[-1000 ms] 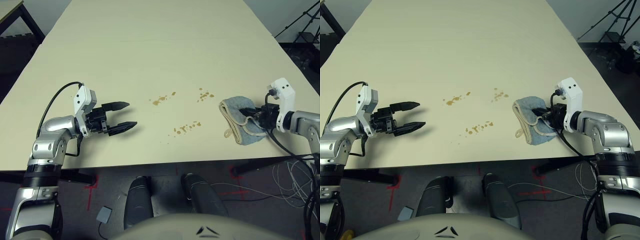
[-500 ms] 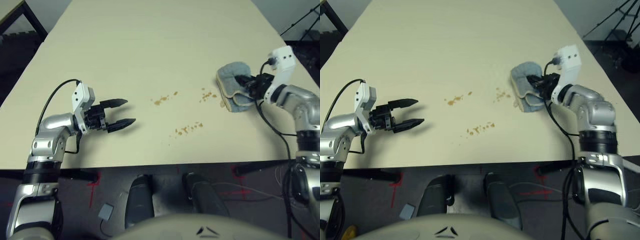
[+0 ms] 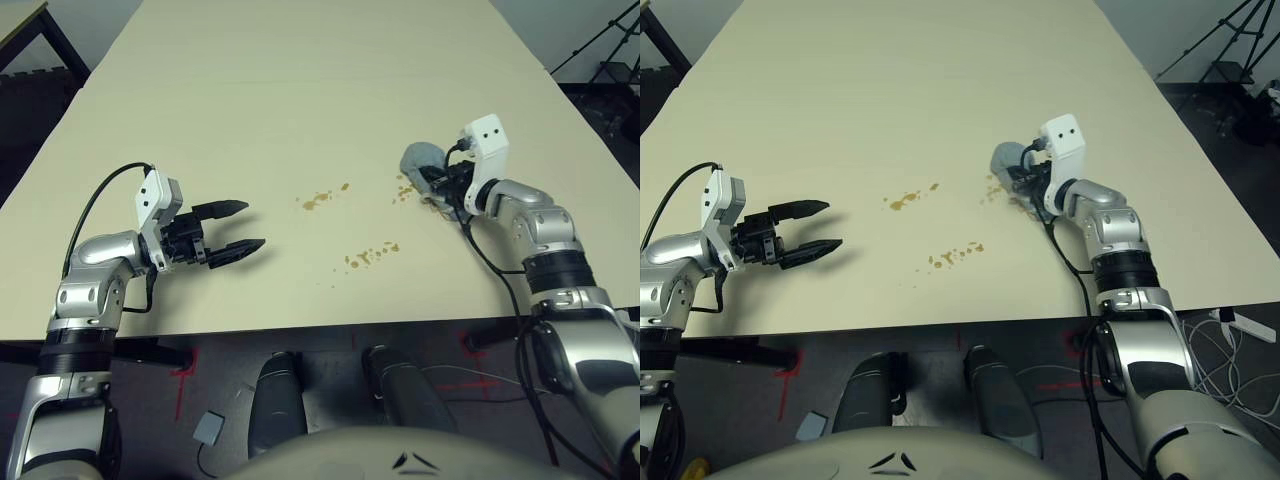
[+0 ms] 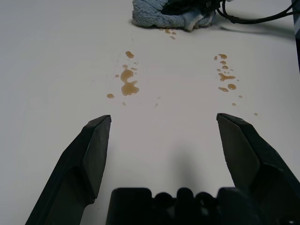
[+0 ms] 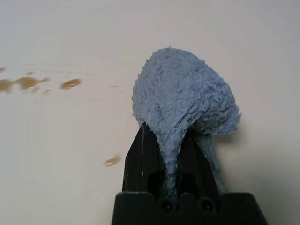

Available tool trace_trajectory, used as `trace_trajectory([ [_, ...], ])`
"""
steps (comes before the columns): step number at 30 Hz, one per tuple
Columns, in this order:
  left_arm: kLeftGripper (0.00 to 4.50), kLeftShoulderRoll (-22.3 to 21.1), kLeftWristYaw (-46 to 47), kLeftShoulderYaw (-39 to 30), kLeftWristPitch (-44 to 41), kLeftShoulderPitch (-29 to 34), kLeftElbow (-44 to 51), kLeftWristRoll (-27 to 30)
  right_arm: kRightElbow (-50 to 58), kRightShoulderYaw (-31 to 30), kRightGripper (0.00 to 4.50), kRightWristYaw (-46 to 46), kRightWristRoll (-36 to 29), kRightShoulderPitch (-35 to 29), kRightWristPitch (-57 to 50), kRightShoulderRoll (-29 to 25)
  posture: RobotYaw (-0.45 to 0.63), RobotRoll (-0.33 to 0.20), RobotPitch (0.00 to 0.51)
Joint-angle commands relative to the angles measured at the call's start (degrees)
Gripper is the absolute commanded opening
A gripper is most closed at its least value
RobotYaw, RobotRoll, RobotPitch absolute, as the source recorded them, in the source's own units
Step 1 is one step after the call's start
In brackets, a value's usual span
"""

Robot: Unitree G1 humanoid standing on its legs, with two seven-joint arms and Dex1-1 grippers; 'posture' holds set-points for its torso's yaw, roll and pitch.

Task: Wipe the water off the table with a rag.

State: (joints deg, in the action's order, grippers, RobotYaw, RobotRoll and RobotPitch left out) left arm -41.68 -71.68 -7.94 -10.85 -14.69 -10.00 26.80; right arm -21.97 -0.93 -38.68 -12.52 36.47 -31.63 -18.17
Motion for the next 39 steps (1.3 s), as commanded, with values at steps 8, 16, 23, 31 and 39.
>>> trace_trajectory([
  [8, 4.50, -0.42, 0.04, 0.23, 0.30, 0.33, 0.27, -0.67, 8.93, -5.37, 0.08, -4.31, -2.49, -4.80, -10.25, 1.73, -0.12, 0.000, 0.119],
  [16, 4.50, -0.12, 0.02, 0.69, 0.73, 0.07, -0.08, -1.02, -5.81, -1.62, 0.07, 2.41, 5.53, 1.56, 3.44, -6.75, -0.12, 0.000, 0.119],
  [23, 4.50, -0.05, 0.00, 0.79, 0.54, 0.13, 0.09, -0.93, -16.07, 0.98, 0.07, 2.78, 6.64, 6.18, 10.08, -14.38, -0.12, 0.000, 0.121],
  [31, 4.50, -1.80, -1.45, 0.12, -0.19, 1.81, 0.97, -0.42, 2.01, 6.69, 0.07, -6.92, -5.58, -0.32, -7.71, -20.72, -0.11, 0.000, 0.138],
  [39, 4.50, -4.68, -3.96, -0.19, -0.81, 3.99, 1.72, 0.00, 32.85, 8.37, 0.07, -7.92, -19.31, -14.07, -31.37, -23.71, -0.11, 0.000, 0.150],
])
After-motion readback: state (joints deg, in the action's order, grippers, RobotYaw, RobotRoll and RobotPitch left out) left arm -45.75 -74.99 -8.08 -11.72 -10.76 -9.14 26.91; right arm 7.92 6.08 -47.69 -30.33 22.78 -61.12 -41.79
